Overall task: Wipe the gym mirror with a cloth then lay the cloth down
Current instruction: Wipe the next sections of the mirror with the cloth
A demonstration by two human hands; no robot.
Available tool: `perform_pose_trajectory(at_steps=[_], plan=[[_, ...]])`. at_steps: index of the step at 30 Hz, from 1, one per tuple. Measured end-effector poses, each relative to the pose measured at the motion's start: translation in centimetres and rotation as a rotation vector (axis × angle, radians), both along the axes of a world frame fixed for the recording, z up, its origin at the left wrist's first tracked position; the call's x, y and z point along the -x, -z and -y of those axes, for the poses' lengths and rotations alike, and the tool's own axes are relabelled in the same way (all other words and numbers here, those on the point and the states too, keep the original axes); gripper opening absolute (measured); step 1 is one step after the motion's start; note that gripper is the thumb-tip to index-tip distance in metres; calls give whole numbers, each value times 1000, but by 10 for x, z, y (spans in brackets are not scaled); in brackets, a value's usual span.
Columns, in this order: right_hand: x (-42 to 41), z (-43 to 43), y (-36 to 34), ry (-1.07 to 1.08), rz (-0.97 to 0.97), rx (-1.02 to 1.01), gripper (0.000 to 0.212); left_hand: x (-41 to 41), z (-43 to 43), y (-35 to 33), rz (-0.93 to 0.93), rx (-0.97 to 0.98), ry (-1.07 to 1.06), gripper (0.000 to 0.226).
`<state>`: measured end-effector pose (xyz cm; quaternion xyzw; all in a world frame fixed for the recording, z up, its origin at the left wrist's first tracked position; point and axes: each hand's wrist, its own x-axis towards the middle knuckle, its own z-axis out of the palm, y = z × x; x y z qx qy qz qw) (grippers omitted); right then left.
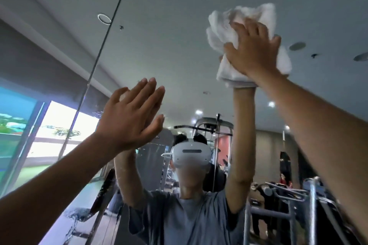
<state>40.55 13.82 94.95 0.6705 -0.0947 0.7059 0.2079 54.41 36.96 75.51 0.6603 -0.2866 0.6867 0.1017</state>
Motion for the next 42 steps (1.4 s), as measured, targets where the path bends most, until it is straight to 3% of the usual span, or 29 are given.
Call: perform_pose_trajectory(at_steps=[2,3,7,11,13,17,20,23,25,27,29,32,35,37,42], plan=[[-30,-43,12,-92,111,-206,62,0,-4,0,5,-16,-34,69],[-42,-63,25,-109,104,-201,62,0,-5,0,11,-17,-29,69],[-60,-96,82,46,-223,285,64,-8,-22,4,48,-65,-4,65],[-24,-61,63,15,-545,574,73,-31,-57,19,31,-139,-50,66],[-15,-45,41,-7,-499,515,69,-43,-70,27,22,-163,-64,66],[-50,-74,38,20,-25,65,65,-55,-71,45,-38,-102,25,65],[-76,-123,65,11,8,-41,66,-56,-61,57,-66,-14,118,62],[-82,-136,105,32,-260,297,64,-58,-58,66,-91,61,177,65],[-69,-119,128,30,-525,593,65,-58,-57,73,-92,89,182,68],[-49,-91,128,57,-672,768,67,-57,-58,82,-110,108,183,71],[-33,-70,109,74,-640,669,69,-56,-57,96,-125,105,162,73],[-31,-70,91,26,-336,280,68,-56,-53,116,-127,105,139,74],[-57,-107,115,17,-83,19,64,-53,-52,118,-125,130,163,71],[-72,-124,151,12,-101,33,65,-52,-53,121,-114,134,190,69],[-62,-116,257,61,-373,408,72,-49,-55,150,-116,123,202,66]])
